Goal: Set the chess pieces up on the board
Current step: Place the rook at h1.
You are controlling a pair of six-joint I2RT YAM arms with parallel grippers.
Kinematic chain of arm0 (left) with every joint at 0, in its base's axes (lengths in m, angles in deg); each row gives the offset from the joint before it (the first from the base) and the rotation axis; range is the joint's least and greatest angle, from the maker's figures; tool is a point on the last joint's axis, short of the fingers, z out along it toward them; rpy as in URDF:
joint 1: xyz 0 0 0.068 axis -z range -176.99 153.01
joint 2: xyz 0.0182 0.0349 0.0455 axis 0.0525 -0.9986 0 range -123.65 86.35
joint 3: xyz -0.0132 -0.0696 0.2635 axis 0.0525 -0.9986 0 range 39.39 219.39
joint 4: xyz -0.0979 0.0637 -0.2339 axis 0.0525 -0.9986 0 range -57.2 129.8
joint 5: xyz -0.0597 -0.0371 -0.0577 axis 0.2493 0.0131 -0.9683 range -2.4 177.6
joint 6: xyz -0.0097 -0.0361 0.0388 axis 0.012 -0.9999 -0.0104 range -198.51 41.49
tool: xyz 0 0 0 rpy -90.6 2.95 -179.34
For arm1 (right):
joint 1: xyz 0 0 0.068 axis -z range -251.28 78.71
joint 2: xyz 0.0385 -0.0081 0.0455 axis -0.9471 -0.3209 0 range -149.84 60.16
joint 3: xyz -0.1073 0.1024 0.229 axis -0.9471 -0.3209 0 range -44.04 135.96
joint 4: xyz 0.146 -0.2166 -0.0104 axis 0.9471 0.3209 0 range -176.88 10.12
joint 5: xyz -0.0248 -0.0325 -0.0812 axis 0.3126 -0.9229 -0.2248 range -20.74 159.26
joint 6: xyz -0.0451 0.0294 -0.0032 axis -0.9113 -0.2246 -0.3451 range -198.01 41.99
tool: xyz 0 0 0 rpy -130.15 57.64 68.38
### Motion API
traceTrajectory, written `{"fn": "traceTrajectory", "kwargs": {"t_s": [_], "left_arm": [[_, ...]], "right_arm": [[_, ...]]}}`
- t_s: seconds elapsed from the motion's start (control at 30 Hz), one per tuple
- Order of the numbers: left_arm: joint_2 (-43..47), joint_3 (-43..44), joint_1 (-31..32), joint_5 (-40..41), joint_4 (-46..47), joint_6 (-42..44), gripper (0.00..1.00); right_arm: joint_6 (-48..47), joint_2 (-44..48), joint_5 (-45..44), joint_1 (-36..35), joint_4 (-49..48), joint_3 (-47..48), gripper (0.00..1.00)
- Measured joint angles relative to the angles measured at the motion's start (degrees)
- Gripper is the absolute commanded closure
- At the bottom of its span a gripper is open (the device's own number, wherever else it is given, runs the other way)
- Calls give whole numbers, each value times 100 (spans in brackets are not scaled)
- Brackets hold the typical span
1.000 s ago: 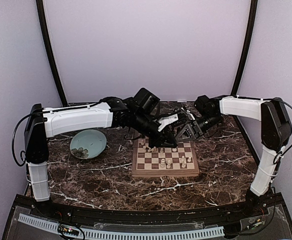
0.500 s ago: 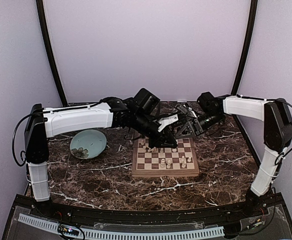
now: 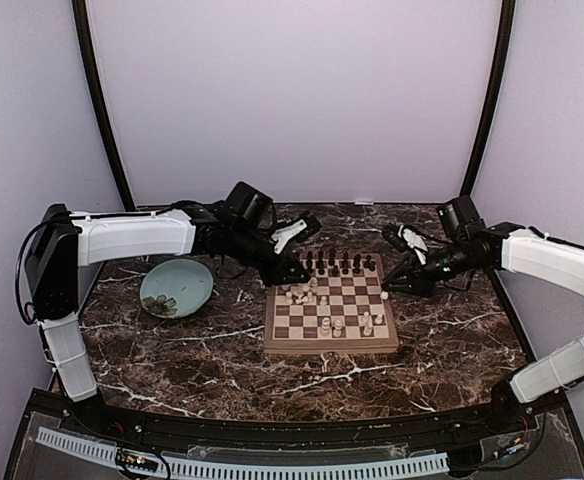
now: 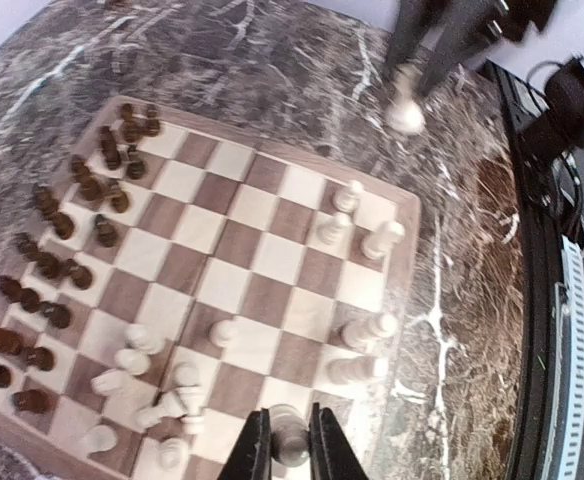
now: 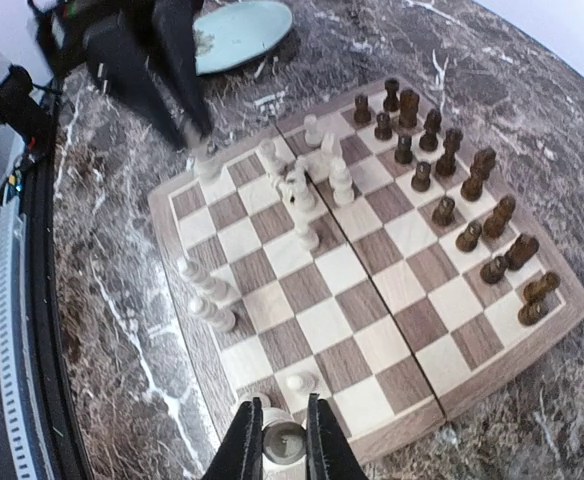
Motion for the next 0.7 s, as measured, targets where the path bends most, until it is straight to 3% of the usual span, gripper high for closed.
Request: {"fn": "traceTrajectory", "kwargs": {"t_s": [0.23, 0.7], "left_arm": [[214, -35, -420, 122, 514, -474, 91], [411, -190, -391, 310, 660, -595, 91]], "right_arm": [[-509, 505, -822, -501, -70, -896, 87], [-1005, 273, -1471, -820, -553, -1196, 87]]}}
